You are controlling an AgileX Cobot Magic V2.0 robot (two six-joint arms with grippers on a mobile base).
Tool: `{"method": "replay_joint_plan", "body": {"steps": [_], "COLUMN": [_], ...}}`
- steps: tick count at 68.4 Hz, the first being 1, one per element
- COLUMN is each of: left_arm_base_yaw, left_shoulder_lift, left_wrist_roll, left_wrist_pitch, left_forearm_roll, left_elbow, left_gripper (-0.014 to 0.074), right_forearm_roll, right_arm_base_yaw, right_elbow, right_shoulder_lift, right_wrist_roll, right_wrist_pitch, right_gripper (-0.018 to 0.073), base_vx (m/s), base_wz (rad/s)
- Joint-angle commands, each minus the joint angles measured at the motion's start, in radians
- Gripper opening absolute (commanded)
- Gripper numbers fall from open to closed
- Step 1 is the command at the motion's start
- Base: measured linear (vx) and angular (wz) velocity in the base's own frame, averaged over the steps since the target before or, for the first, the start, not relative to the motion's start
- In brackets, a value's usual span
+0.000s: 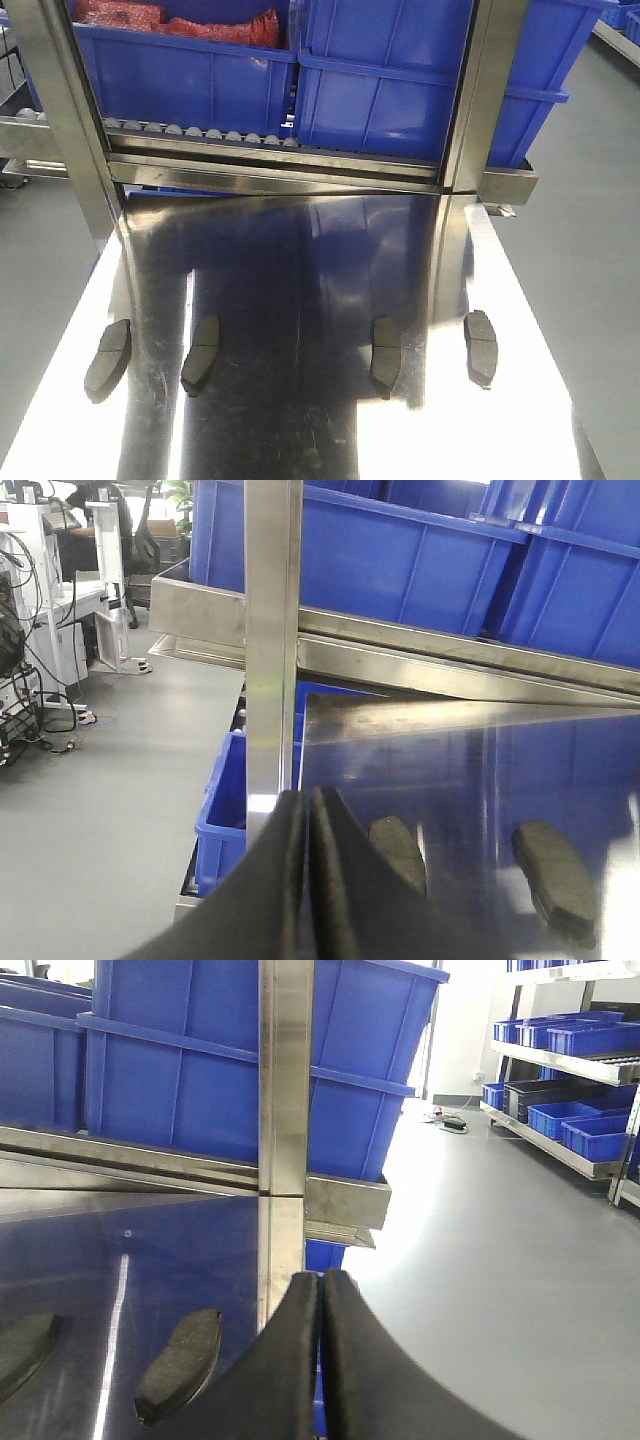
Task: Move and align brake pads A on conveyor
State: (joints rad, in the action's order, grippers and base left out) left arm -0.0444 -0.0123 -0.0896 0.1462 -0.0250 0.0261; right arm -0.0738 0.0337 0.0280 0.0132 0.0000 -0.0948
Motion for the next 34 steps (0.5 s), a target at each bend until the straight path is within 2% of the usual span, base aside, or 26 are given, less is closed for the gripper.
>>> {"method": "replay_joint_plan", "body": {"steps": [1,34], "left_arm_base_yaw": [0.004,0.004], "left_shoulder_lift": [-0.015,-0.015], "left_wrist_roll": [-0.007,-0.007], "left_wrist_pitch": [-0.079,-0.079], "left_forearm_roll": [0.001,0.001], "left_elbow": [0.017,0.017], "left_gripper": [-0.0006,-0.0006], "right_forearm_roll": [-0.008,-0.008], "right_arm_base_yaw": [0.005,0.005], "right_elbow": [0.012,0.012], "right_shoulder_lift": [0.009,0.009], "right_wrist_roll": [0.000,0.000], "right_wrist_pitch": [0.077,0.077], "right_gripper": [-0.0012,-0.0012], "base_vx": [0.00,0.00], "base_wz": [0.00,0.00]}}
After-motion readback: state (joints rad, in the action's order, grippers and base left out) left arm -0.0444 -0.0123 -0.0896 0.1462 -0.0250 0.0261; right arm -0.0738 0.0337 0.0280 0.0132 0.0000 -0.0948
